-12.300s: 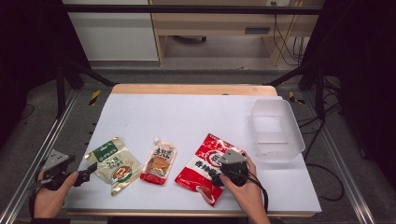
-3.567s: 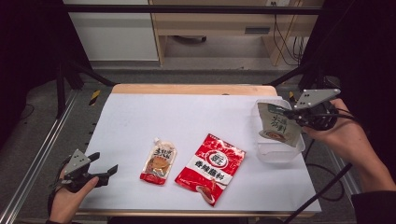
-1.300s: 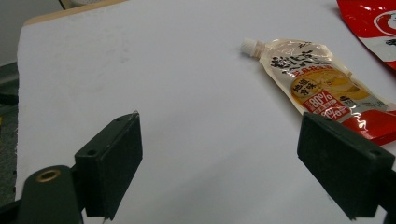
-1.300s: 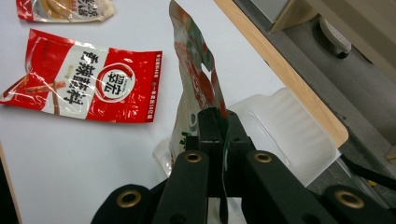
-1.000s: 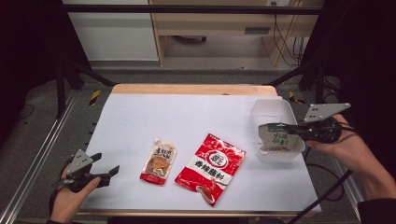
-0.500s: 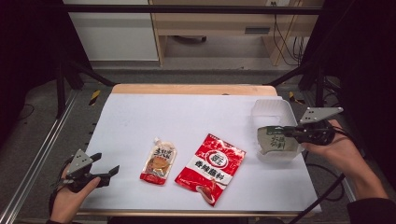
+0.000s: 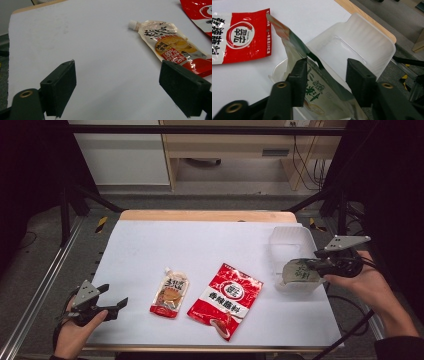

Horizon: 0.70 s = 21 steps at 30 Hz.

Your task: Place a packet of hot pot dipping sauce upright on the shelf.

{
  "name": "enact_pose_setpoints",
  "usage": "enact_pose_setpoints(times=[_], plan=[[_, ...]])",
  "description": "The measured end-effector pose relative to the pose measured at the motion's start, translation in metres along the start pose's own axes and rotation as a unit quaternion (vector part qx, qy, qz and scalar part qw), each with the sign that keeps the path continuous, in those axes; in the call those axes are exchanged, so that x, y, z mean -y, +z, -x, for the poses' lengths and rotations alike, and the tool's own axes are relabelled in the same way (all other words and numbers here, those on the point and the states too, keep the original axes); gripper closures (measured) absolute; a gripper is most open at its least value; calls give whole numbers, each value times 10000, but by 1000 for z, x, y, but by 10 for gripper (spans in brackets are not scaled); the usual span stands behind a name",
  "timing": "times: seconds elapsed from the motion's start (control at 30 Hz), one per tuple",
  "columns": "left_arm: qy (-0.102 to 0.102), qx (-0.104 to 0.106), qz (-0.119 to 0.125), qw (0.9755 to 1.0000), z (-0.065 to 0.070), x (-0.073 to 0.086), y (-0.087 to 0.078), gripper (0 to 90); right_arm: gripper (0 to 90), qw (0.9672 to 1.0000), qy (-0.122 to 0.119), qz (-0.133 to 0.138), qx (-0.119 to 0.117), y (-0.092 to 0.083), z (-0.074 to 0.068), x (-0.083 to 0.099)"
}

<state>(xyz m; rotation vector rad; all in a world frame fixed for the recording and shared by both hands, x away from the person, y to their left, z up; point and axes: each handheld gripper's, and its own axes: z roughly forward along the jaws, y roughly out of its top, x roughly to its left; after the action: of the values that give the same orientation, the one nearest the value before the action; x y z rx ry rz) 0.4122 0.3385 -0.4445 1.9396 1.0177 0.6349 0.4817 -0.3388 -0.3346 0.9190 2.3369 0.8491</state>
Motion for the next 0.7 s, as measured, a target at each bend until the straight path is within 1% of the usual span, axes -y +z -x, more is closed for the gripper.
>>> enact_pose_setpoints(times=[0.03,0.13,0.23,0.27,0.33,0.47,0.53,0.57,0.7], plan=[[10,-5,-5,10000,0,0,0,140,471,10000,0,0,0,0,0,0],[17,-13,-28,10000,0,0,1,140,379,10000,-1,43,58,-4,-3,-2],[20,-18,-30,10000,0,0,1,140,315,9999,-25,91,76,-7,-6,-6],[20,-21,-30,10000,0,0,1,140,270,9999,-47,113,107,-9,-9,-10],[31,-33,-29,10000,0,0,0,140,253,9998,-72,136,110,-10,-10,-12],[23,-26,-33,10000,0,0,1,140,209,9995,-154,239,117,-16,-19,-22],[37,-24,-35,10000,1,0,1,140,200,9993,-227,273,133,-20,-26,-30],[45,-20,-36,10000,1,0,1,140,200,9993,-227,273,133,-20,-26,-30],[63,-29,-42,10000,2,0,1,140,189,9991,-243,318,169,-23,-34,-38]])
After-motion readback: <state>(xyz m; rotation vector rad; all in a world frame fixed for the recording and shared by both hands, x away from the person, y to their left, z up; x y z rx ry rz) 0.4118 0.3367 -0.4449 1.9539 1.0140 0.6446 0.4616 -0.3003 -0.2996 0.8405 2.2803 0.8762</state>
